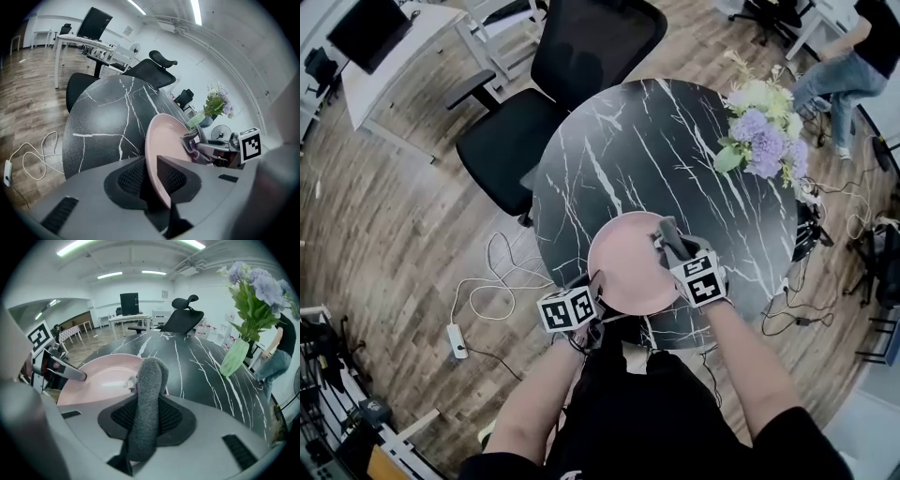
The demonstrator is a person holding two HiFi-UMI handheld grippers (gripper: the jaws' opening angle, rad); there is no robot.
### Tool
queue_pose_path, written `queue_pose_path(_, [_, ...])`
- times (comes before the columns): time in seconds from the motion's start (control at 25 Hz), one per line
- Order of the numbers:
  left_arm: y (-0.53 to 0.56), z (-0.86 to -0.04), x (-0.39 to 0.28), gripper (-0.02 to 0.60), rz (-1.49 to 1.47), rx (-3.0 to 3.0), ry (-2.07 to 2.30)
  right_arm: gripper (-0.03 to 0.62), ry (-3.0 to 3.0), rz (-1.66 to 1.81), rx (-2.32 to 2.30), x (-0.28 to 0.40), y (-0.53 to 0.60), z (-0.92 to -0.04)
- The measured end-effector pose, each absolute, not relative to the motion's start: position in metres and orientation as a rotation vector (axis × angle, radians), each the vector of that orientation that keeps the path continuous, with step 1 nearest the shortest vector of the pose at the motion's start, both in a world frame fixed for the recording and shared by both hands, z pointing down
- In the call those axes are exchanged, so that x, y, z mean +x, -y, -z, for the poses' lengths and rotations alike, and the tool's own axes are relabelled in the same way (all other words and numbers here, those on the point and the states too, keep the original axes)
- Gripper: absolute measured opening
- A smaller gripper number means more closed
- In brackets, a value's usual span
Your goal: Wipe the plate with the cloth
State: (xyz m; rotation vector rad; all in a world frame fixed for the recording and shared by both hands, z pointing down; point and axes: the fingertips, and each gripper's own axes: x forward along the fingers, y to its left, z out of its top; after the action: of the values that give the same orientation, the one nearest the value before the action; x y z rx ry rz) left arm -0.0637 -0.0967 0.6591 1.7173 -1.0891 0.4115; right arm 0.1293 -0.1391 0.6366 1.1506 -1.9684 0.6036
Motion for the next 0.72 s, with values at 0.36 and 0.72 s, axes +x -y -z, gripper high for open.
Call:
queue_pose_path(0.36, [0.106, -0.633, -0.069, 0.215, -0.398, 1.831, 1.203, 0.112, 2.175, -0.544, 1.164, 0.129, 0.136, -0.597])
queue_pose_path(0.72, [0.102, -0.585, -0.098, 0.227, -0.406, 1.932, 1.453, 0.112, 2.329, -0.529, 1.152, 0.129, 0.121, -0.555])
